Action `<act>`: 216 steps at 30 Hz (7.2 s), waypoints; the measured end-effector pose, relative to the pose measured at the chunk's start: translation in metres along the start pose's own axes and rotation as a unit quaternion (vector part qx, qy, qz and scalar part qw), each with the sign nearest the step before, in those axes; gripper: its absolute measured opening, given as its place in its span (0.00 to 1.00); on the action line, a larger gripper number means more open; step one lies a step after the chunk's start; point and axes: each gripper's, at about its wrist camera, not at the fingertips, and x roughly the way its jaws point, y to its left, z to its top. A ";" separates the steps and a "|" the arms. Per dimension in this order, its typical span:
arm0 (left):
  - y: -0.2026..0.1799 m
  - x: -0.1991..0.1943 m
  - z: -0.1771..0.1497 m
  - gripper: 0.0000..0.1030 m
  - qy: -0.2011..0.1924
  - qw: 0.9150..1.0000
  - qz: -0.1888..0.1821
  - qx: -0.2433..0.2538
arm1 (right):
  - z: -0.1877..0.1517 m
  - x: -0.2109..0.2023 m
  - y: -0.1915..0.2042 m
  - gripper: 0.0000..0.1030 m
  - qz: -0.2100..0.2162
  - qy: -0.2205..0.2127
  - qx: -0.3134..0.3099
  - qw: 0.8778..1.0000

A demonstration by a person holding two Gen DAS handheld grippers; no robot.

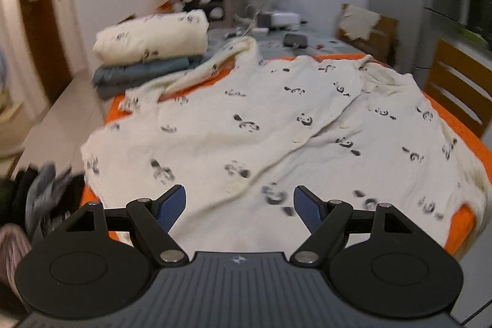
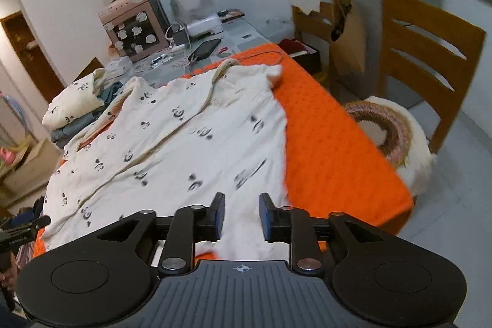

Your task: Fold clothes

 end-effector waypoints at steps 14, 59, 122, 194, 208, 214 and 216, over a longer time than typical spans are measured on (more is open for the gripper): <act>-0.029 0.046 0.052 0.80 -0.013 0.997 0.064 -0.034 | 0.167 0.080 -0.018 0.30 0.035 -0.008 -0.092 0.995; 0.028 0.379 0.186 0.24 0.018 0.976 0.215 -0.001 | 0.297 0.463 0.074 0.15 0.191 0.267 -0.362 0.872; -0.092 0.085 0.120 0.22 -0.015 0.998 -0.061 0.007 | 0.179 0.342 0.098 0.06 0.261 0.340 0.164 0.889; 0.073 0.072 -0.003 0.06 0.143 0.864 0.229 -0.426 | 0.136 0.262 -0.014 0.06 0.158 0.270 0.196 0.929; 0.072 0.028 0.004 0.38 0.064 0.872 0.214 -0.435 | 0.193 0.246 0.027 0.29 0.180 0.210 -0.068 0.958; 0.061 0.041 0.016 0.57 0.044 0.880 0.255 -0.399 | 0.206 0.258 0.034 0.29 0.180 0.201 -0.091 0.959; 0.059 0.052 0.017 0.62 0.052 0.886 0.268 -0.376 | 0.208 0.263 0.038 0.29 0.180 0.205 -0.096 0.957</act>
